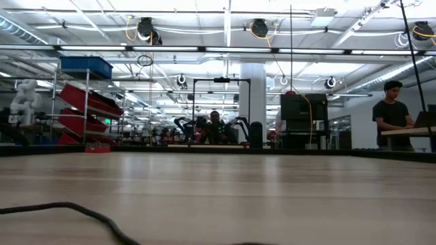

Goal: Coil cords
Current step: Coil the black wire on the spool

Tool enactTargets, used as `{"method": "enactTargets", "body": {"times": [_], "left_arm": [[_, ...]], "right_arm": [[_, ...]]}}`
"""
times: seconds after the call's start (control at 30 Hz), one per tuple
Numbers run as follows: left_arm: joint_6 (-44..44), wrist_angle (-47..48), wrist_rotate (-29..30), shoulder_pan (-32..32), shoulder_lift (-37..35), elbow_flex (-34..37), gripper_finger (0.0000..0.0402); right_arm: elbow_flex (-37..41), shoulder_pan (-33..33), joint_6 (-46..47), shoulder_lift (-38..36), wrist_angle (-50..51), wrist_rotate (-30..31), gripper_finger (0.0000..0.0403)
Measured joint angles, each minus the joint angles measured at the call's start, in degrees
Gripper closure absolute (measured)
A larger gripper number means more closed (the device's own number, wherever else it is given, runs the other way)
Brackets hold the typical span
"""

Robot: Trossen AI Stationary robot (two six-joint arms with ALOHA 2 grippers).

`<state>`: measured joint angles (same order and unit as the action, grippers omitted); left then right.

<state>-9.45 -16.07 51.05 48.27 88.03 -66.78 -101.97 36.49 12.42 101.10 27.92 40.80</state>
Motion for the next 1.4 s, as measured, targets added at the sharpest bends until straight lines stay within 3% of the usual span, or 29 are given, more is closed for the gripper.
{"method": "enactTargets", "body": {"times": [0.33,0.67,0.83,1.13,1.4], "left_arm": [[-0.1,0.0,4.9,-0.3,0.0,0.0,0.0392],[-1.7,0.1,7.9,-0.5,0.0,0.0,0.0397],[-1.6,-0.2,8.5,-0.5,0.0,0.0,0.0398],[-1.4,0.4,9.1,1.5,-2.0,0.0,0.0399],[-2.2,5.6,8.4,3.9,-4.3,0.0,0.04]], "right_arm": [[0.0,-0.2,-0.5,0.0,-0.3,0.4,0.0403],[0.0,-0.1,-2.2,-0.2,0.6,0.6,0.0397],[0.0,0.2,-3.3,-1.1,0.7,1.4,0.0361],[0.0,3.5,-2.3,-3.0,4.1,8.3,0.0304],[-0.1,8.8,12.6,0.8,9.0,9.9,0.0296]]}}
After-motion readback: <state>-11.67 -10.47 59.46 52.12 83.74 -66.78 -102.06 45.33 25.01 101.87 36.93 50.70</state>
